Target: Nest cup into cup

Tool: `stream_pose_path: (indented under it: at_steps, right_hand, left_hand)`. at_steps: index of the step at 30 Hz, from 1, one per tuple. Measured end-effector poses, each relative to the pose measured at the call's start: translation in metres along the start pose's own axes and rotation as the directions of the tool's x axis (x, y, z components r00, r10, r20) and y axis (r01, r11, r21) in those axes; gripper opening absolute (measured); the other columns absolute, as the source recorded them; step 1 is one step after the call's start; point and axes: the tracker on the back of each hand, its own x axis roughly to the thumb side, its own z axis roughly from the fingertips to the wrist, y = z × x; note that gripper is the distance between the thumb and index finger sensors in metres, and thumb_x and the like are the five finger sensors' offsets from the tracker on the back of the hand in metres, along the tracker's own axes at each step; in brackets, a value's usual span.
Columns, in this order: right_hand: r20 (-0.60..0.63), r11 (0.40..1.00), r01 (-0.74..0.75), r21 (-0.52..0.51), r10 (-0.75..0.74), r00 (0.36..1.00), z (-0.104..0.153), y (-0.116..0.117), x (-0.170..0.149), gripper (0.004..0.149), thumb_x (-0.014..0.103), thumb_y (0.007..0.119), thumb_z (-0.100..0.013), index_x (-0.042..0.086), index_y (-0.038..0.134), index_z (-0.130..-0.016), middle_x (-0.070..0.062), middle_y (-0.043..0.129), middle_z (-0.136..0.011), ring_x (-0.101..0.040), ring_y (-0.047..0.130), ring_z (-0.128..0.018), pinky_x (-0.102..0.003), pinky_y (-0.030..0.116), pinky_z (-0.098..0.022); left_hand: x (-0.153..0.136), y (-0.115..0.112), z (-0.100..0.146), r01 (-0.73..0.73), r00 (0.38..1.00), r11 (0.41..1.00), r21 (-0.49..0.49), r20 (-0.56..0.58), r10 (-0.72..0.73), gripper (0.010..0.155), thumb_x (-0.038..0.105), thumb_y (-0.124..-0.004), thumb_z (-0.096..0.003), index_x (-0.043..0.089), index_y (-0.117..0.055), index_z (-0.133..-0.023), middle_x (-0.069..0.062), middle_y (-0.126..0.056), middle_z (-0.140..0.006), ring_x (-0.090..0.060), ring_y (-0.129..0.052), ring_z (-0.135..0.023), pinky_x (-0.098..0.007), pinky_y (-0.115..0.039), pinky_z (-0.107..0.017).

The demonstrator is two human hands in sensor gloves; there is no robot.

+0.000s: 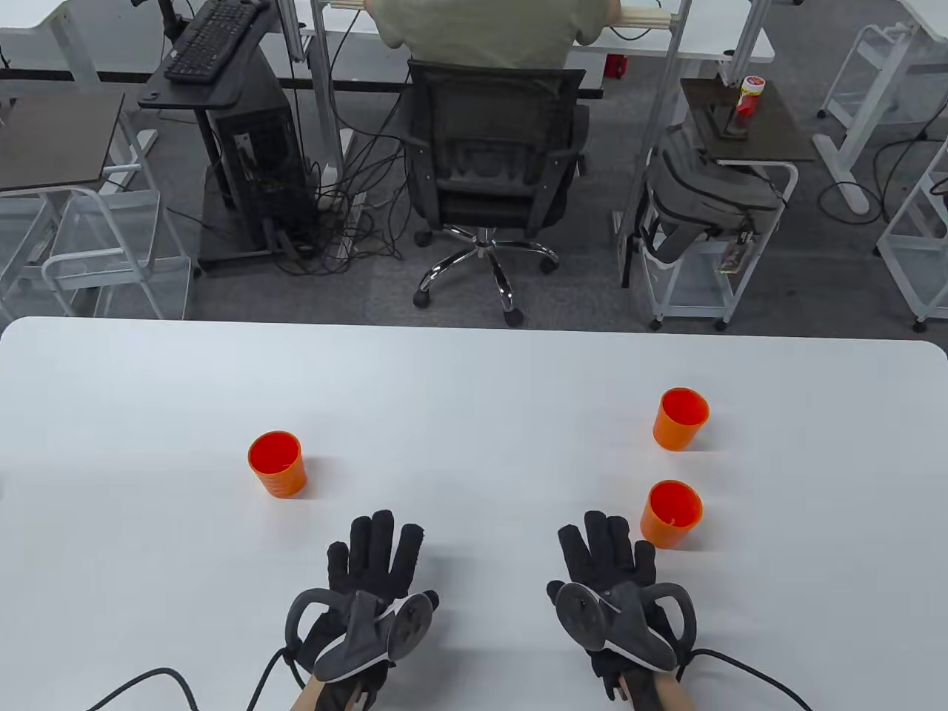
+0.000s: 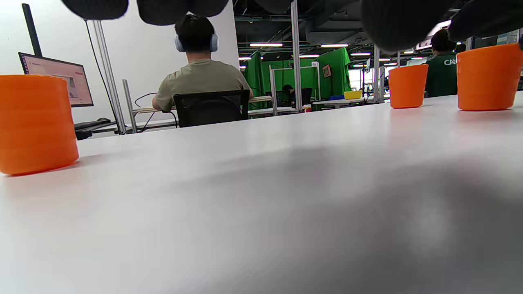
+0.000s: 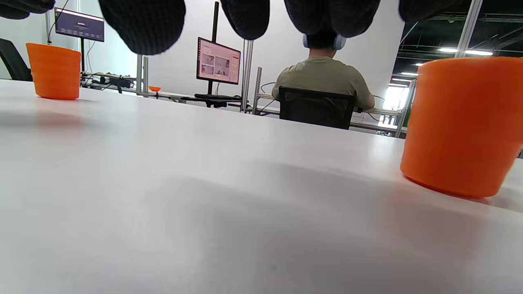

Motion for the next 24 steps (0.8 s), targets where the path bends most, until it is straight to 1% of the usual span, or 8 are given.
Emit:
stream_pose_path:
  at_steps: [6, 7, 11, 13, 14, 17, 20, 24]
  right_hand:
    - [0.007, 0.999, 0.046, -0.028, -0.045, 0.999, 0.001, -0.006, -0.002, 0.074, 0.047, 0.068, -0.059, 0.006, 0.041, -0.115, -0.032, 0.035, -0.116, -0.055, 0.041, -0.103, -0.074, 0.043, -0.067]
    - [0.008, 0.998, 0.051, -0.030, -0.051, 0.999, 0.001, -0.006, -0.002, 0.074, 0.047, 0.068, -0.059, 0.006, 0.041, -0.115, -0.032, 0.035, -0.116, -0.055, 0.042, -0.103, -0.074, 0.043, -0.067]
    - [-0.004, 0.990, 0.108, -0.090, -0.109, 0.994, -0.002, -0.018, -0.015, 0.075, 0.049, 0.069, -0.058, 0.007, 0.041, -0.115, -0.031, 0.037, -0.116, -0.055, 0.044, -0.103, -0.074, 0.043, -0.067]
    - [-0.034, 0.976, 0.158, -0.149, -0.165, 0.986, -0.004, -0.027, -0.032, 0.076, 0.050, 0.070, -0.058, 0.007, 0.042, -0.114, -0.030, 0.040, -0.116, -0.055, 0.047, -0.103, -0.074, 0.045, -0.067]
    - [-0.060, 0.964, 0.192, -0.184, -0.206, 0.977, -0.005, -0.031, -0.046, 0.077, 0.051, 0.071, -0.057, 0.007, 0.043, -0.114, -0.030, 0.041, -0.116, -0.054, 0.048, -0.103, -0.074, 0.045, -0.067]
    - [-0.129, 0.937, 0.255, -0.240, -0.291, 0.948, -0.007, -0.036, -0.078, 0.081, 0.053, 0.072, -0.056, 0.007, 0.041, -0.115, -0.029, 0.042, -0.116, -0.054, 0.051, -0.103, -0.074, 0.046, -0.067]
    - [-0.218, 0.893, 0.332, -0.304, -0.405, 0.888, -0.007, -0.035, -0.117, 0.084, 0.055, 0.072, -0.055, 0.006, 0.040, -0.115, -0.031, 0.043, -0.115, -0.055, 0.054, -0.100, -0.073, 0.048, -0.067]
    - [-0.299, 0.867, 0.384, -0.316, -0.475, 0.827, -0.005, -0.027, -0.151, 0.093, 0.059, 0.074, -0.051, 0.004, 0.036, -0.115, -0.033, 0.044, -0.115, -0.056, 0.055, -0.099, -0.074, 0.048, -0.067]
  left_hand:
    - [-0.005, 0.001, 0.000, -0.025, 1.000, 1.000, 0.000, -0.010, 0.025, 0.089, 0.068, -0.063, -0.0536, 0.015, -0.032, -0.119, -0.030, -0.038, -0.124, -0.056, -0.050, -0.109, -0.071, -0.055, -0.073]
    - [-0.005, 0.001, 0.000, -0.027, 1.000, 1.000, 0.001, -0.011, 0.027, 0.090, 0.073, -0.060, -0.0553, 0.015, -0.033, -0.119, -0.030, -0.038, -0.124, -0.056, -0.050, -0.109, -0.071, -0.055, -0.074]
    - [-0.005, 0.001, 0.000, -0.029, 1.000, 1.000, 0.000, -0.005, 0.029, 0.090, 0.073, -0.060, -0.0552, 0.015, -0.033, -0.119, -0.030, -0.038, -0.124, -0.056, -0.050, -0.109, -0.071, -0.055, -0.074]
    - [-0.005, 0.000, -0.001, -0.031, 1.000, 1.000, 0.006, 0.000, 0.031, 0.090, 0.073, -0.060, -0.0554, 0.015, -0.033, -0.119, -0.030, -0.038, -0.124, -0.056, -0.050, -0.109, -0.071, -0.055, -0.073]
    - [-0.006, 0.000, -0.001, -0.037, 0.999, 0.999, 0.005, 0.001, 0.037, 0.090, 0.073, -0.060, -0.0552, 0.015, -0.033, -0.119, -0.030, -0.038, -0.124, -0.055, -0.050, -0.109, -0.071, -0.055, -0.074]
    - [-0.008, -0.001, -0.001, -0.053, 0.999, 0.999, 0.002, -0.005, 0.053, 0.090, 0.073, -0.060, -0.0553, 0.015, -0.033, -0.119, -0.030, -0.038, -0.124, -0.056, -0.050, -0.109, -0.071, -0.055, -0.074]
    - [-0.011, 0.000, 0.000, -0.055, 0.998, 0.998, 0.006, -0.014, 0.055, 0.090, 0.073, -0.060, -0.0554, 0.015, -0.033, -0.119, -0.030, -0.038, -0.124, -0.056, -0.050, -0.109, -0.071, -0.055, -0.074]
    - [-0.014, -0.001, 0.000, -0.067, 0.997, 0.998, 0.001, -0.027, 0.067, 0.090, 0.073, -0.060, -0.0554, 0.015, -0.034, -0.119, -0.030, -0.038, -0.124, -0.056, -0.050, -0.109, -0.071, -0.055, -0.073]
